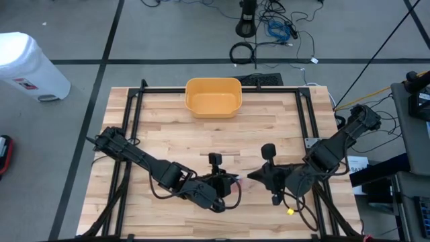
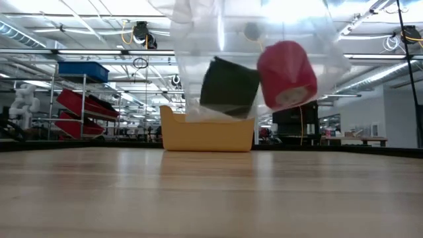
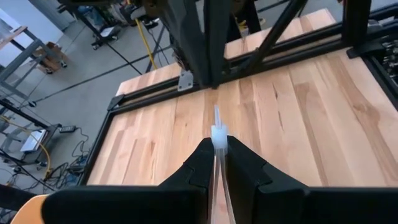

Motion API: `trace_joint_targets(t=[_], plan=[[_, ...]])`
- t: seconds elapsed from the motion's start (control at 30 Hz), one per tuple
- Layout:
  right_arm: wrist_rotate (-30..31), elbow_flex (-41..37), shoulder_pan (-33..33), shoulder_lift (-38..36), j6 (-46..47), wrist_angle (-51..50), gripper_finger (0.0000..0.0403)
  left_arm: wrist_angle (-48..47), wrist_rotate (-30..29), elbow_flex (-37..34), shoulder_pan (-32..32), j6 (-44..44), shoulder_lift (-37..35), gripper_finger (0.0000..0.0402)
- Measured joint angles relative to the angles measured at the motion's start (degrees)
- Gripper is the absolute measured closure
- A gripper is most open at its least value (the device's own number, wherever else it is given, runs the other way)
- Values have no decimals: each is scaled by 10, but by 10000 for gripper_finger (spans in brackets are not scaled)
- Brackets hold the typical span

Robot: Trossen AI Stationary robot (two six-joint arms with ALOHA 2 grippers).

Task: Roll bandage
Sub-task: Close the transparent zip bag

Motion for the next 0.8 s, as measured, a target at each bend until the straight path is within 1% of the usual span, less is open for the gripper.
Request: trace_joint_targets(t=[0.17,0.23,0.33,0.5,0.6,0.7,0.8], plan=[[-5,0,3,0,31,-4,402,1,0,0,1,0,0,368],[-4,0,3,6,39,-11,391,2,0,0,1,-1,0,368],[-4,0,-1,20,43,-13,356,3,1,0,1,-7,0,368],[-1,0,-22,24,25,28,285,3,2,0,1,-14,0,368],[-1,0,-27,24,22,37,260,3,3,0,1,-14,0,368],[-5,0,-26,24,16,37,256,3,3,0,1,-14,0,368],[-6,0,-26,24,11,38,280,3,3,0,1,-14,0,368]])
